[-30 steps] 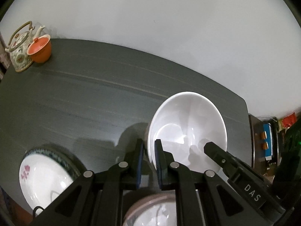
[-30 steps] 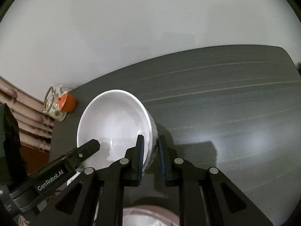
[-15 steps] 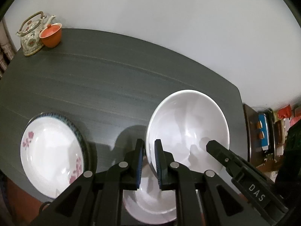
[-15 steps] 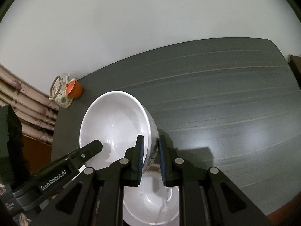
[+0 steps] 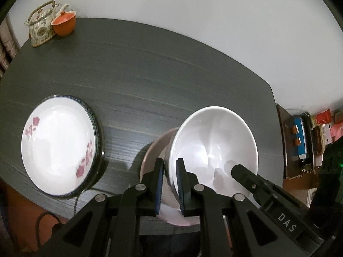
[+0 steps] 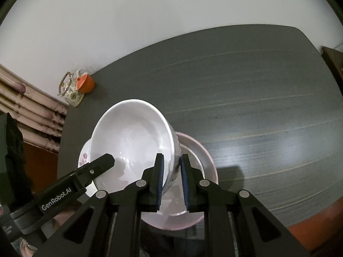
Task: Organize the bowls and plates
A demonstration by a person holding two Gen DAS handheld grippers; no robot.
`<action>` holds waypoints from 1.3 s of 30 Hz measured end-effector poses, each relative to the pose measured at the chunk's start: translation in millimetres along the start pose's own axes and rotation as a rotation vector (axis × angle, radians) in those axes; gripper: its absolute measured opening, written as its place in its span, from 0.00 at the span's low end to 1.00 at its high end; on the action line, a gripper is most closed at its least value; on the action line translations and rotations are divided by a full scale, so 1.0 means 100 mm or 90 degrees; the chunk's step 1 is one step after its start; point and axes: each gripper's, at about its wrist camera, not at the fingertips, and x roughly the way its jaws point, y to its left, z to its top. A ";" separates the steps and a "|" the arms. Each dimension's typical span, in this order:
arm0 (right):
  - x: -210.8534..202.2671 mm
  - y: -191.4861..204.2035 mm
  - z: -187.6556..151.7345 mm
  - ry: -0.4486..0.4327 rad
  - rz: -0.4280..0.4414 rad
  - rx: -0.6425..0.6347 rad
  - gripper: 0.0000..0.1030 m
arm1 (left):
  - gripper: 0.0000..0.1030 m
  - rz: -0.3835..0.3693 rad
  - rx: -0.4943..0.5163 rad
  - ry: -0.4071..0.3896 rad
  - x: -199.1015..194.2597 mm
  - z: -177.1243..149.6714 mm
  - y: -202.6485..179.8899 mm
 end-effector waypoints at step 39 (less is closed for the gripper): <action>0.26 -0.25 -0.31 0.054 -0.024 0.007 0.16 | 0.12 0.034 0.008 0.044 0.30 -0.16 -0.04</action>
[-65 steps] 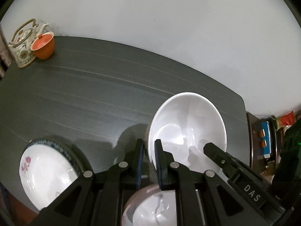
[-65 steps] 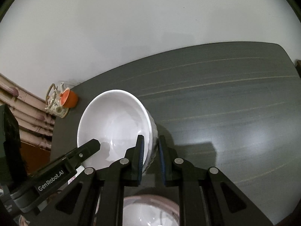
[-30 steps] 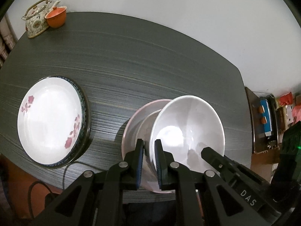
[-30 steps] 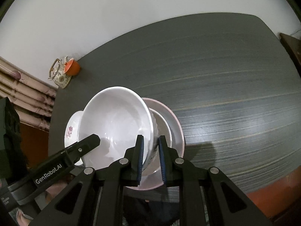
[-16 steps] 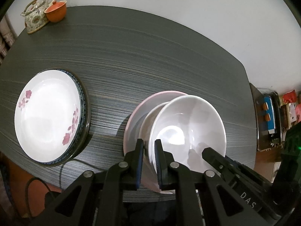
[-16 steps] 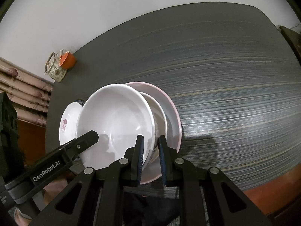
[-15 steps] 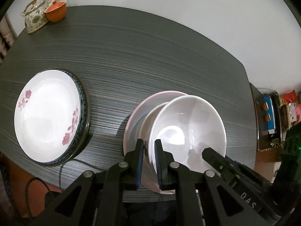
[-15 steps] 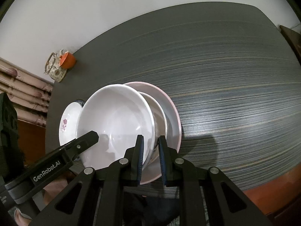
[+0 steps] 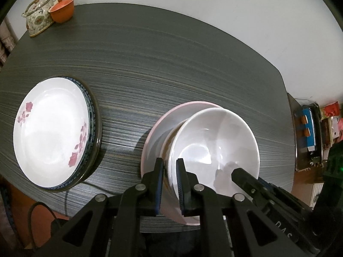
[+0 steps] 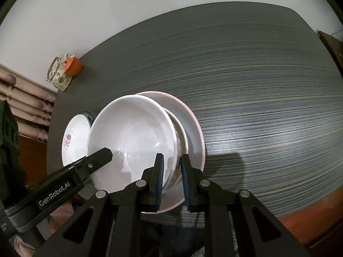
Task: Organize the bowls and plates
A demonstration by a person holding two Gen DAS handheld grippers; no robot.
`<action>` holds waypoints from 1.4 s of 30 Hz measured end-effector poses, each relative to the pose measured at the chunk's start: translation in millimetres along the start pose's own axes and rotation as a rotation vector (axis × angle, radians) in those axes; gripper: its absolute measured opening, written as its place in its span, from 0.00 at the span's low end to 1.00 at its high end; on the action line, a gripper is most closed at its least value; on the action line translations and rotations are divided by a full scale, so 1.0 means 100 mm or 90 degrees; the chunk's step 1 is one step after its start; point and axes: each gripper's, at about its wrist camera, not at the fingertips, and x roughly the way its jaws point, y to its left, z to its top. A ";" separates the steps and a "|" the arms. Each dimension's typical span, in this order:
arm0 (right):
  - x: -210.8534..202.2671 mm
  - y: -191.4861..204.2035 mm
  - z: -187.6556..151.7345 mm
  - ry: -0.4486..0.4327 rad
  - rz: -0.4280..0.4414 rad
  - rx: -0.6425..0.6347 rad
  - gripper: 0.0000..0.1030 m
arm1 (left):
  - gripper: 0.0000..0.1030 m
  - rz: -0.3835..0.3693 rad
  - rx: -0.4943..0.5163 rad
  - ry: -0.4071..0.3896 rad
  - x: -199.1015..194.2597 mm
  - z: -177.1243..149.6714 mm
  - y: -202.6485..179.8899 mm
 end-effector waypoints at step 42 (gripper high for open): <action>-0.12 -0.08 -0.05 -0.011 -0.004 0.002 0.24 | 0.22 -0.062 -0.040 -0.031 -0.31 0.08 0.29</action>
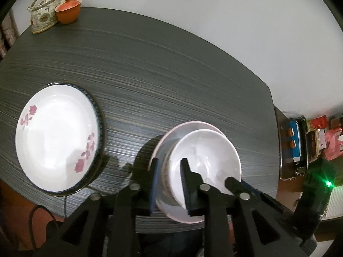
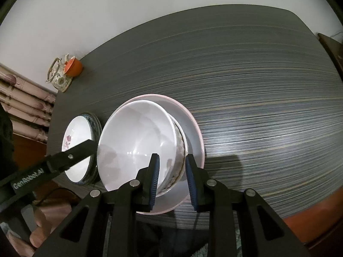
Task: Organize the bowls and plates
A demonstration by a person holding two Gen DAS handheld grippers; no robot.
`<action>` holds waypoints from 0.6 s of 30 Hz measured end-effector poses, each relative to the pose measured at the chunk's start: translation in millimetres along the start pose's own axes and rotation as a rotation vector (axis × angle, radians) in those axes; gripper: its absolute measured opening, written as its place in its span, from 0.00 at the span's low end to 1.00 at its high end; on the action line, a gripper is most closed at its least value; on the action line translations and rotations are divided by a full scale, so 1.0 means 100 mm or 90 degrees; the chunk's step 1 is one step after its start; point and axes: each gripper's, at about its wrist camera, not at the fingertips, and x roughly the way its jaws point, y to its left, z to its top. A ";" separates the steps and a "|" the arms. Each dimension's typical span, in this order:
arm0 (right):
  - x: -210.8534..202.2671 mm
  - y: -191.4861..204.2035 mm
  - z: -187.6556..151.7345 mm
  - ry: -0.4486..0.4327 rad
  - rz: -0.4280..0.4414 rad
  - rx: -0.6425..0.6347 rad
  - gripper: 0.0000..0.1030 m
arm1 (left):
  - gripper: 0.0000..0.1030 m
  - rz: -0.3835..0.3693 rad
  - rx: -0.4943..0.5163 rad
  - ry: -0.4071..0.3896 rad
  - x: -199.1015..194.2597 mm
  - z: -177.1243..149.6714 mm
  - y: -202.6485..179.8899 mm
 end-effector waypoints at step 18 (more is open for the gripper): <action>-0.21 -0.18 0.02 -0.015 -0.007 0.031 0.30 | 0.36 0.011 -0.032 0.040 0.04 -0.04 0.26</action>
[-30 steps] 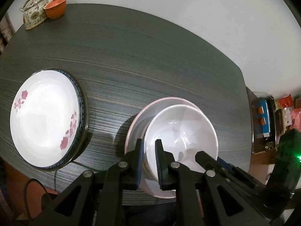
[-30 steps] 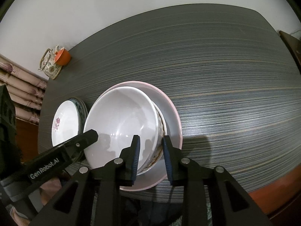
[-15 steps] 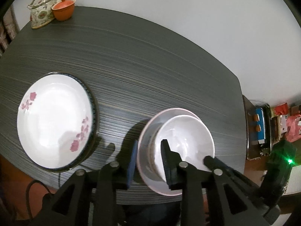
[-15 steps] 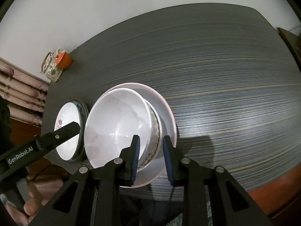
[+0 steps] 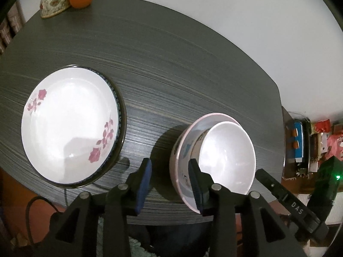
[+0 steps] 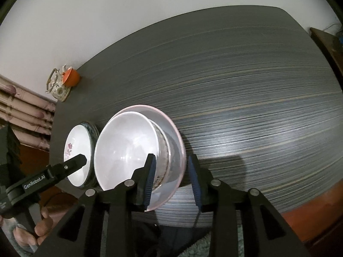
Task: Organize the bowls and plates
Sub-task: 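Lift the nested bowls and carry them toward the pink-flower plate stack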
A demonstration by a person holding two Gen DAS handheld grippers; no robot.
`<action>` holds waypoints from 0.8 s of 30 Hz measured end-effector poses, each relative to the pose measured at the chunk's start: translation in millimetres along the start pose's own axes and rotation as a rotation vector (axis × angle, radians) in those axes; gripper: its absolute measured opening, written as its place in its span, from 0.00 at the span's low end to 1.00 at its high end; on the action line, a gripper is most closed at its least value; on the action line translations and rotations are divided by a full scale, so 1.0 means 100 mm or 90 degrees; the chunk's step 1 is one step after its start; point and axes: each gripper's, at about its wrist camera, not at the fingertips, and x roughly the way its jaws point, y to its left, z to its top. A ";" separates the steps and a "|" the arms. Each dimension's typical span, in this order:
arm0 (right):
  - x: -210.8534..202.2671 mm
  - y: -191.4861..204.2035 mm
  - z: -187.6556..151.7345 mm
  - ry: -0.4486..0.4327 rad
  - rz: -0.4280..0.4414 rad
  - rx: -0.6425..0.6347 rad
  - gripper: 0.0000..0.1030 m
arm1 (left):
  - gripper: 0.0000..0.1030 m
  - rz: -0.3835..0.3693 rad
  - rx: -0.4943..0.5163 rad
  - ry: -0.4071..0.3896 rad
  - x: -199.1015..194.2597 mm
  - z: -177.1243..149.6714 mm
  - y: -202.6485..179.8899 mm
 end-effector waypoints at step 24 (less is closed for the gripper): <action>0.39 -0.13 0.06 0.069 -0.035 0.007 0.30 | 0.36 0.009 -0.008 0.022 0.37 0.06 -0.04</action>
